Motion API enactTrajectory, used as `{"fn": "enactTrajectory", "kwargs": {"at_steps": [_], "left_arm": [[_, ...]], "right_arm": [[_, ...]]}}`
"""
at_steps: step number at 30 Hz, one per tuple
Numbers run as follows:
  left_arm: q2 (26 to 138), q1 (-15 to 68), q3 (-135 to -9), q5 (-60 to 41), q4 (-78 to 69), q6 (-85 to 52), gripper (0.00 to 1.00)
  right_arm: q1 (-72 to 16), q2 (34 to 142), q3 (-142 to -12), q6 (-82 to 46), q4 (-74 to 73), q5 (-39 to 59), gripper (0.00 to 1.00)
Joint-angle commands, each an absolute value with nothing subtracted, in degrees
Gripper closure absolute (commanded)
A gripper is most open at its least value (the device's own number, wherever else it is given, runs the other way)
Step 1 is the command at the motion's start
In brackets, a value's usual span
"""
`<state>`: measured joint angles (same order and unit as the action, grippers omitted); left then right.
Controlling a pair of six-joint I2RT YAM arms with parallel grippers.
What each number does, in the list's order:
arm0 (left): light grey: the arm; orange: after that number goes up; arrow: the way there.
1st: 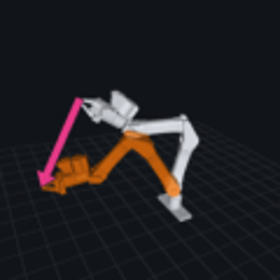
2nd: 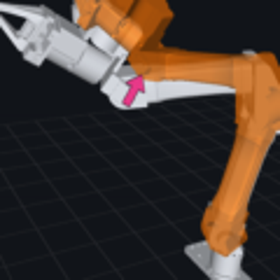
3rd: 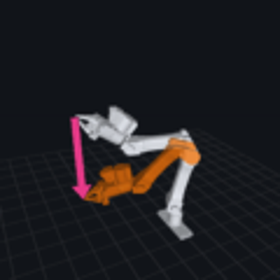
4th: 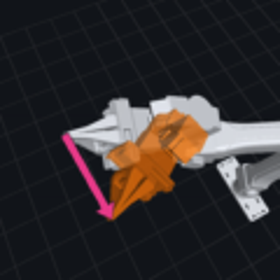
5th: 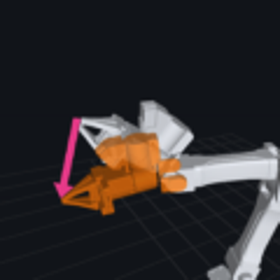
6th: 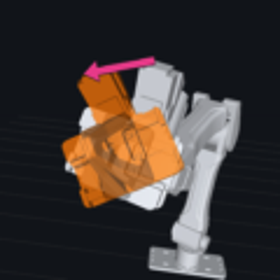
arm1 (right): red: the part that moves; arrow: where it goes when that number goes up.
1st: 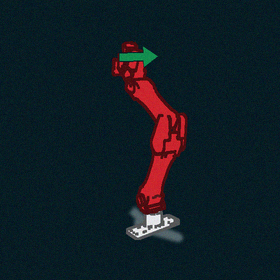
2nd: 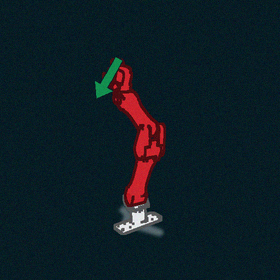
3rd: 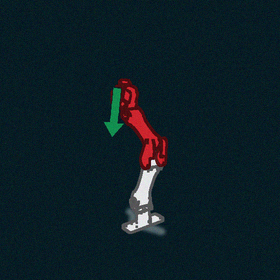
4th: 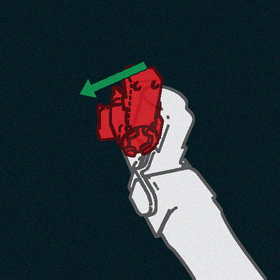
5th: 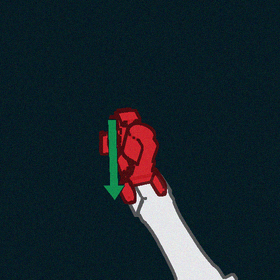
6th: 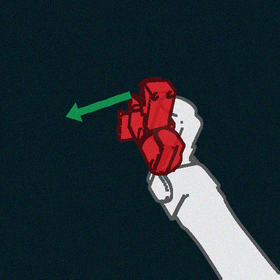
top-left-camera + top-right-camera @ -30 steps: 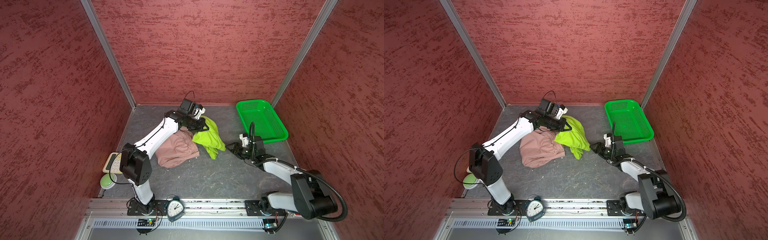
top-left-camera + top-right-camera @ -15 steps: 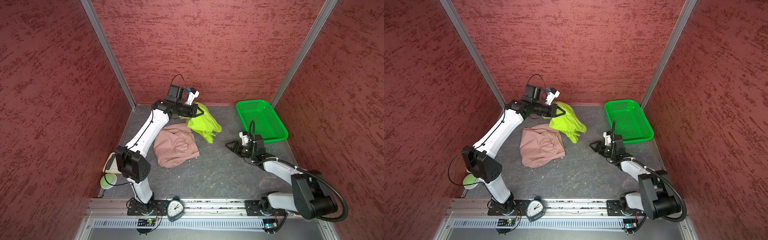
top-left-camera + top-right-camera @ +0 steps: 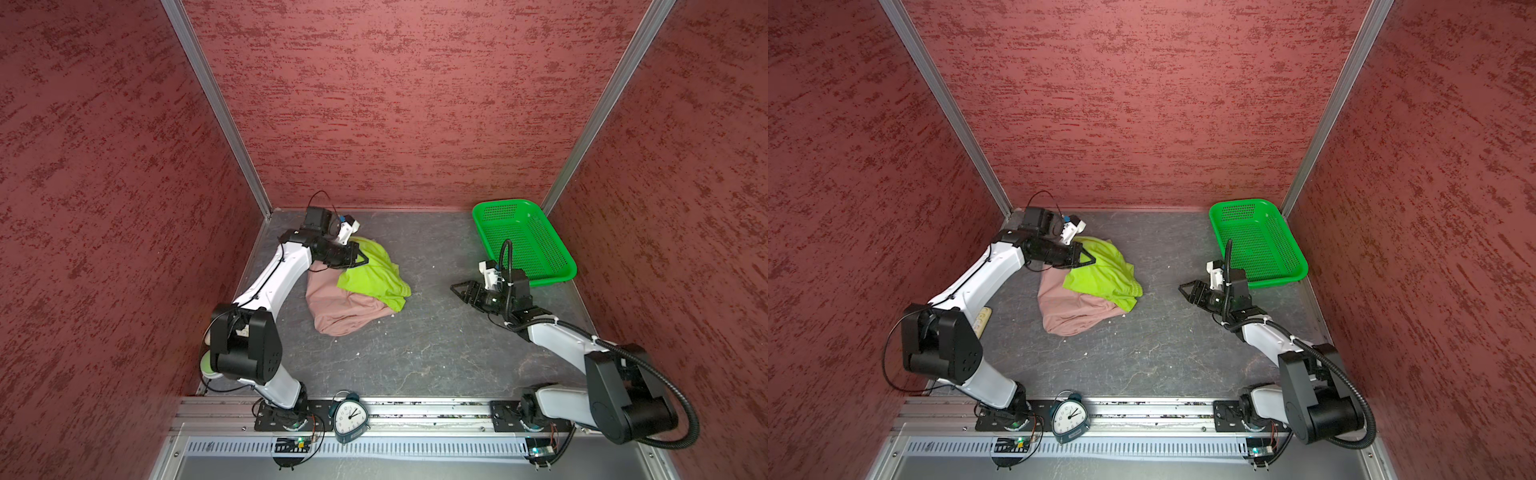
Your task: Fold and stack the shorts
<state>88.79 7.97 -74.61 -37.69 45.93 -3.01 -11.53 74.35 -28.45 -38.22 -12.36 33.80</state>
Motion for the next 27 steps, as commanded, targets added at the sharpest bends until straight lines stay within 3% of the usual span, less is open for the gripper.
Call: {"fn": "enactTrajectory", "kwargs": {"at_steps": [1,7,19,27], "left_arm": [[82.64,6.48,-71.52,-39.96,40.46,-3.37,1.0],[77.05,3.72,-66.62,-40.14,36.98,-5.76,1.0],[83.06,4.91,-85.72,-42.95,42.82,-3.78,1.0],[75.44,3.33,-83.29,-38.23,49.26,-1.43,1.0]], "right_arm": [[-11.97,73.16,-29.72,-35.52,-10.46,32.19,0.34],[-12.18,72.45,-32.97,-31.41,-3.78,28.1,0.34],[-13.06,72.03,-34.72,-31.19,-3.49,27.12,0.34],[-13.58,71.78,-33.93,-31.01,-4.13,27.58,0.34]]}}
